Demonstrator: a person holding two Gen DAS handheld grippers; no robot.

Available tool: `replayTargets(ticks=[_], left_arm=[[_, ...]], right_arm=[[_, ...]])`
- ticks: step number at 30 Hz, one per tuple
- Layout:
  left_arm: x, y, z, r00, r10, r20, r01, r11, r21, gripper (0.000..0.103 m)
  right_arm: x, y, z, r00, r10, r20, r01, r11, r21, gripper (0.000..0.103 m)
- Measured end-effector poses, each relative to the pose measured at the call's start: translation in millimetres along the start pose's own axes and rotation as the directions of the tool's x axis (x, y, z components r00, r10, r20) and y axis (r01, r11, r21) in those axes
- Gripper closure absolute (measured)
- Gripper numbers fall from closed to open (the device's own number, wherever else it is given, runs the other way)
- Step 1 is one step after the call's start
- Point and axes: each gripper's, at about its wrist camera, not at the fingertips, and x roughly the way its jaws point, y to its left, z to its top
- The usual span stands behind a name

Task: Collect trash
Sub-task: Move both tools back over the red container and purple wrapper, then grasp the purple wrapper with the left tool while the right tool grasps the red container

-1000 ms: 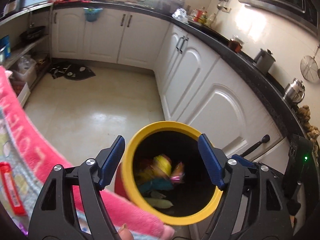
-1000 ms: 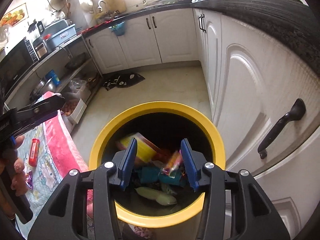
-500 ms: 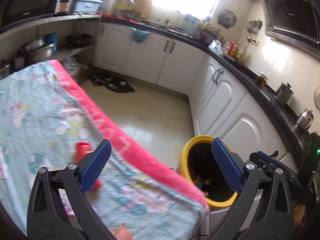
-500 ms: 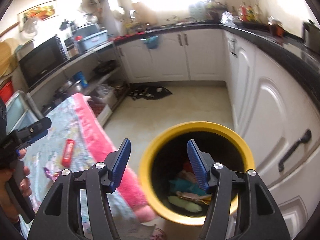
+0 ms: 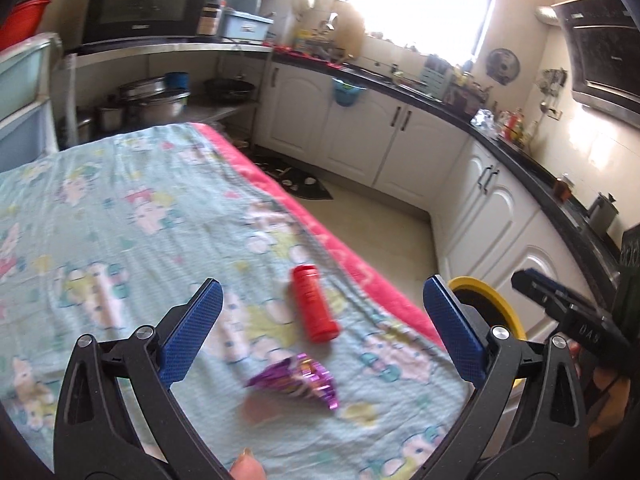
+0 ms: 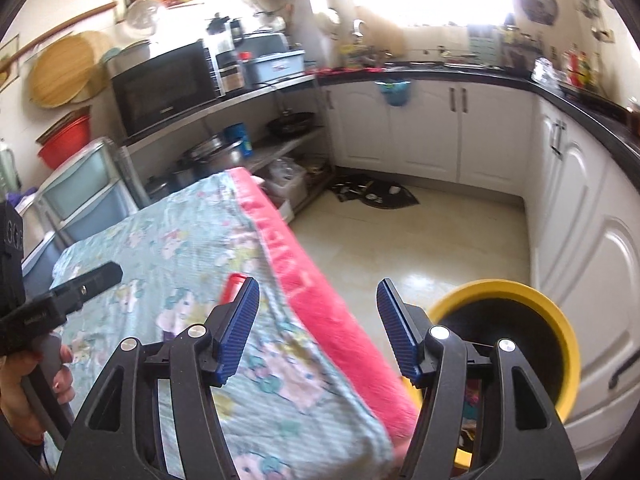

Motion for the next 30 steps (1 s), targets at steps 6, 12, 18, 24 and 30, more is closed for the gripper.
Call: replayTargets(ticks=[6,12,18,24,30], left_arm=[[-13.2,33.2,-10.2,0.999,0.053,-0.006,-0.053,0.998,-0.044,0.011],[-16.4,49.9,-30.7,0.997,0.067,-0.047,-0.070,0.995,-0.071,0.011],[-11.6,52.9,-53.1,0.994,0.016,-0.112,-0.027,0.995,-0.100,0.011],[6.5,48.3,-67.7,0.983,-0.054,-0.178,0.027,0.988,-0.153,0.017],[32.1,42.2,-76.9,0.967,-0.112,-0.230,0.067,0.979,-0.193,0.039]], right_arm=[[14.6,32.4,9.6,0.999,0.043,-0.022,-0.044,0.996,-0.074,0.044],[29.4,55.0,12.7,0.996,0.078,-0.051,-0.084,0.989,-0.125,0.044],[49.5,65.6,13.7,0.989,0.114,-0.095,-0.128,0.980,-0.151,0.044],[76.2,70.7,10.2,0.973,0.152,-0.172,-0.181,0.969,-0.167,0.044],[105.3,66.5,5.3,0.951,0.181,-0.250,-0.224,0.962,-0.158,0.044]])
